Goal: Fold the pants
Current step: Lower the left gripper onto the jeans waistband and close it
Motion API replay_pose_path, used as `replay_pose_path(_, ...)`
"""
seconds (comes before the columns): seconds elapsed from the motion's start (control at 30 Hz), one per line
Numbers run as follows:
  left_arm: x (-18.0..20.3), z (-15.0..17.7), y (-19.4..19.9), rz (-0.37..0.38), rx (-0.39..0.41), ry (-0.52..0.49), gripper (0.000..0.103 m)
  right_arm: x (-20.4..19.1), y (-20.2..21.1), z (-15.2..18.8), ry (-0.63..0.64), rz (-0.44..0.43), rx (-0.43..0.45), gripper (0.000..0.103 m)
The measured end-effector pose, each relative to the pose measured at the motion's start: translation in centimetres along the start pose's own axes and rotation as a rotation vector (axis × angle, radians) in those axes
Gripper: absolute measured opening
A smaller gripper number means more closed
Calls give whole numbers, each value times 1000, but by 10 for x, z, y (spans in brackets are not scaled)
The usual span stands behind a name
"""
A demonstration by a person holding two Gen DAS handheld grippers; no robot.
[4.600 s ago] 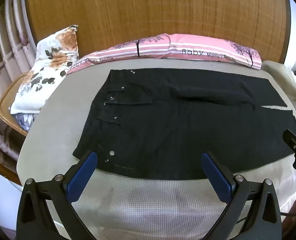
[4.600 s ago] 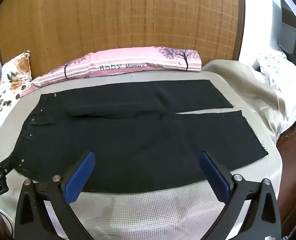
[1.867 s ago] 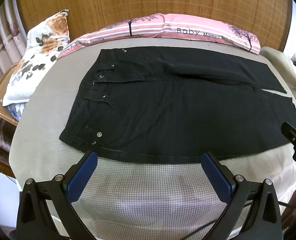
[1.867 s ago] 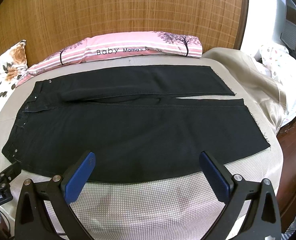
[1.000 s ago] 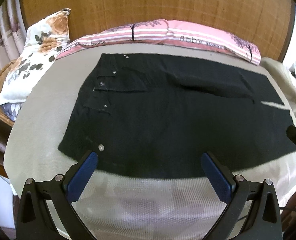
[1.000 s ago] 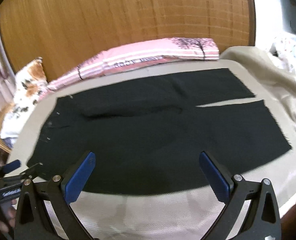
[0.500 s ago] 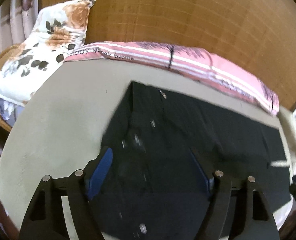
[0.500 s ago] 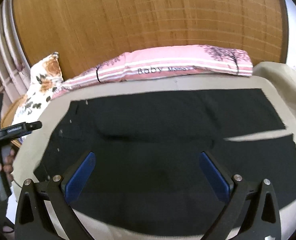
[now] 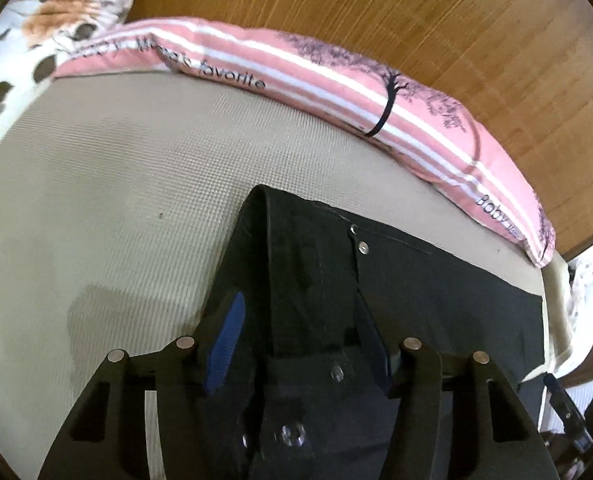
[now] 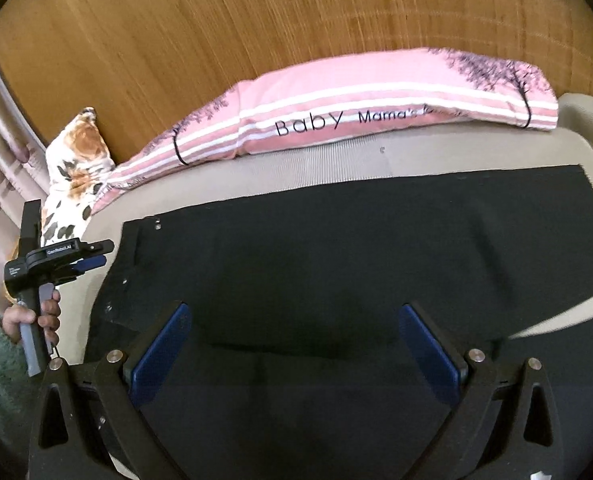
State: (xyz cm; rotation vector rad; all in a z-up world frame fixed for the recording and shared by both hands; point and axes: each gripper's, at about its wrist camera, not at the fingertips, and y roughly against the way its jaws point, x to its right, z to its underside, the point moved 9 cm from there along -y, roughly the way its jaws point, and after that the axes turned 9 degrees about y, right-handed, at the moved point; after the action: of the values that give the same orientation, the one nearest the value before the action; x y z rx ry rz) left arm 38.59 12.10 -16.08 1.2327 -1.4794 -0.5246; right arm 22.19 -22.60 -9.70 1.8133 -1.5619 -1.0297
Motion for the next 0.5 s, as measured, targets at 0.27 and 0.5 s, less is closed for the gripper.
replay_pose_path(0.27,-2,-12,-31,58,-84,7,29,3,-40,-11,14,3,-46,103)
replay_pose_path(0.5,11,-15,-26,66,-28,-151,16,4,-63,-19,27,-6,-63,103)
